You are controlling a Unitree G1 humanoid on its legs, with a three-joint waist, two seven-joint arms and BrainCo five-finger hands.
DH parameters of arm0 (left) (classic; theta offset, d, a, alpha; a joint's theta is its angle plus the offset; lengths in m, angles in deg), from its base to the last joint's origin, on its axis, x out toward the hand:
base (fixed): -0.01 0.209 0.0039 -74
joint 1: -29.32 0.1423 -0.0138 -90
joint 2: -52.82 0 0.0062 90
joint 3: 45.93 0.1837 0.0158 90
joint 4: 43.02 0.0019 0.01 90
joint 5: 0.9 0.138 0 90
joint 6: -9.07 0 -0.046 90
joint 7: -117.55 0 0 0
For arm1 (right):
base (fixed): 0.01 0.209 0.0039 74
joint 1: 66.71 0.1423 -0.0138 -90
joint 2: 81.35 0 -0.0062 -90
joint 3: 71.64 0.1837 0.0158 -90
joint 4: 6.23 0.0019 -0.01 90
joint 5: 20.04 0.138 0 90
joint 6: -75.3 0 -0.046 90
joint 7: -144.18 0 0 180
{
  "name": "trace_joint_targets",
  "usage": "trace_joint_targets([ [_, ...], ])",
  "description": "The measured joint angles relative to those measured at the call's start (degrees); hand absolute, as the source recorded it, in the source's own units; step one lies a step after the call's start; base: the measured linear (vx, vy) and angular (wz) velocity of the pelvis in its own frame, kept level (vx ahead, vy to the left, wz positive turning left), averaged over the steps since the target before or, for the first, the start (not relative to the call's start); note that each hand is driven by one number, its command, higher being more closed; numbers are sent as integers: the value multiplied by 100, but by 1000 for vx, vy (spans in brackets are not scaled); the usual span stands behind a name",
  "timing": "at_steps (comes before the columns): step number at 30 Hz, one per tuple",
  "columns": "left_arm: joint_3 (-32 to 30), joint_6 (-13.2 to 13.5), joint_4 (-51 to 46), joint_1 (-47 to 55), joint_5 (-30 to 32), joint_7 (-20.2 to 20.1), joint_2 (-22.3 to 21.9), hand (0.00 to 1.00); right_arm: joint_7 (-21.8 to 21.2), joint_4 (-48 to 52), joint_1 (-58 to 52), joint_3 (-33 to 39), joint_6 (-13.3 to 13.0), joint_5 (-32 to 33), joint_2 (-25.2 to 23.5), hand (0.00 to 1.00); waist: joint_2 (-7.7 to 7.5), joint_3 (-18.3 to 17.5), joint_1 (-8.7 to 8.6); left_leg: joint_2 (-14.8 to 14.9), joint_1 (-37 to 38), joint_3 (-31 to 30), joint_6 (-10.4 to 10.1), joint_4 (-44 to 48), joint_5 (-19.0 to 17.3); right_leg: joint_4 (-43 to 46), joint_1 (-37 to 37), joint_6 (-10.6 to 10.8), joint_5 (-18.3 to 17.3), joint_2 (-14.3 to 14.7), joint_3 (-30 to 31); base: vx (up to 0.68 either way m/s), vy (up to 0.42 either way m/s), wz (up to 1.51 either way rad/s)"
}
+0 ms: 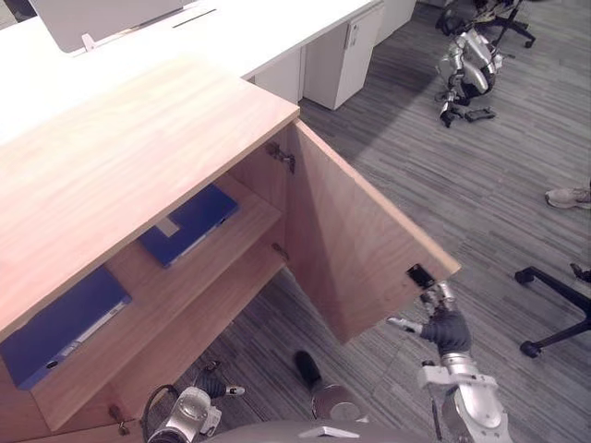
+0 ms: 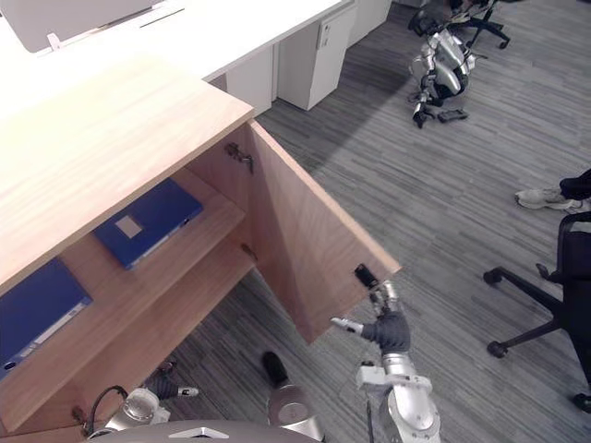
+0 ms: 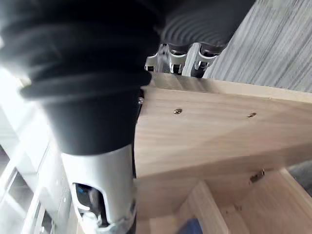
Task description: Walk over to the cabinet, pick up the folder, carry it to the office cabinet, place the folder inside the office cabinet, then close the office cabinet door
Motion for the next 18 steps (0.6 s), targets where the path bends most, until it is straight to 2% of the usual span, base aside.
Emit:
trace_joint_targets([
  [2,104,7,1,-8,43,-67,-1,0,-188,117,-219,-336,-16,-147,299,0,-94,-23,11,10,-16,-145,12,46,-10,0,85,-4,-2,-31,-120,-77,-52,27],
  [4,213,38,-8,-2,91,-72,3,0,-403,351,-314,-692,-26,-358,625,0,-171,-95,105,15,-95,-273,22,130,-32,1,104,-11,-10,-70,-218,-96,-35,34],
  [7,330,69,-17,29,222,-74,29,0,-596,489,-335,-1174,-138,-750,972,0,-297,-151,330,-29,-132,-548,16,133,-30,55,193,-12,-61,-164,-455,-78,-22,46],
  [10,415,74,-45,189,261,-80,170,0,-674,524,-112,-1623,-274,-1128,1001,0,-459,-218,519,-82,-206,-944,51,129,31,221,264,-21,-215,-255,-837,-66,-8,60],
  [14,415,79,-67,166,273,-65,388,0,-668,420,451,-2025,-289,-1168,989,0,-633,-309,722,-140,-380,-1349,70,111,114,218,364,-119,-299,-338,-1244,-48,-11,60],
  [16,411,78,-68,126,285,-65,499,0,-649,14,914,-2225,-298,-1233,973,0,-710,-348,863,-191,-496,-1585,98,107,155,194,395,-112,-324,-401,-1510,-11,9,54],
  [18,397,83,-74,133,298,-60,508,0,-563,-386,1263,-2204,-306,-1237,954,0,-720,-346,979,-234,-605,-1781,158,110,206,185,406,-119,-341,-452,-1701,2,7,56],
])
